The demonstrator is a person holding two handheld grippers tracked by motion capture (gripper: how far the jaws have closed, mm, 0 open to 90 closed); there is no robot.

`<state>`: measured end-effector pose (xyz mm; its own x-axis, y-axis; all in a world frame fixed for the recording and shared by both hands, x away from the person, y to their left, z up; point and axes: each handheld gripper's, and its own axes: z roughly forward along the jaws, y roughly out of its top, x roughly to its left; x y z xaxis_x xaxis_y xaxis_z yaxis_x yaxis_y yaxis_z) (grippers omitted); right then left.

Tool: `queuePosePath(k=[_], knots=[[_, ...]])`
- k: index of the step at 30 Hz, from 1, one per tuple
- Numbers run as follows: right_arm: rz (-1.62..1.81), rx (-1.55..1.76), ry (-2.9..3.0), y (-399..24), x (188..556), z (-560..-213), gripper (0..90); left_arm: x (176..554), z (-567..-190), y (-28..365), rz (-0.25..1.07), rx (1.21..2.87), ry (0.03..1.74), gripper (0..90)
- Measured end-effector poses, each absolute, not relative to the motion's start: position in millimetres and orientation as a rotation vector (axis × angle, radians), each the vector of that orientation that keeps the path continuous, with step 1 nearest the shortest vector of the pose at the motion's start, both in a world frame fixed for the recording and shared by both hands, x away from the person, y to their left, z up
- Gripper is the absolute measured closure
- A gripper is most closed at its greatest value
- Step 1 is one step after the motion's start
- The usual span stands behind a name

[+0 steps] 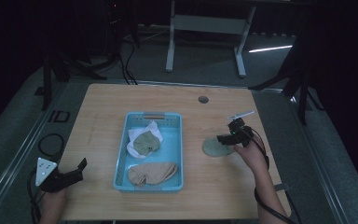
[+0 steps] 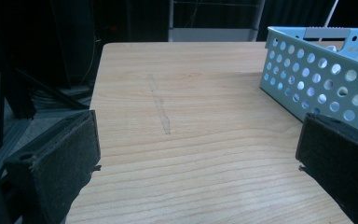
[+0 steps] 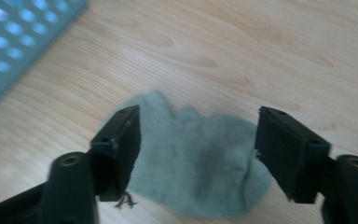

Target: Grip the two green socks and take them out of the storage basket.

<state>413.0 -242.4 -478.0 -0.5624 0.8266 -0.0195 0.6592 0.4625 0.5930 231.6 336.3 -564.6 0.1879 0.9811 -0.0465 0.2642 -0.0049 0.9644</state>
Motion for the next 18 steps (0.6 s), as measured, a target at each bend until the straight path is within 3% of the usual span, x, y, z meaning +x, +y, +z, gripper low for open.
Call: queuePosePath(k=[4,18], knots=[[0.811,1.228,2.434,-234.9,410.1,-469.7,24.6,231.5,-564.6,336.2,0.910,1.471,1.260,0.0],[0.882,1.115,2.493,-194.9,407.3,-450.0,25.1,231.4,-564.6,336.3,0.908,1.469,1.260,0.0]])
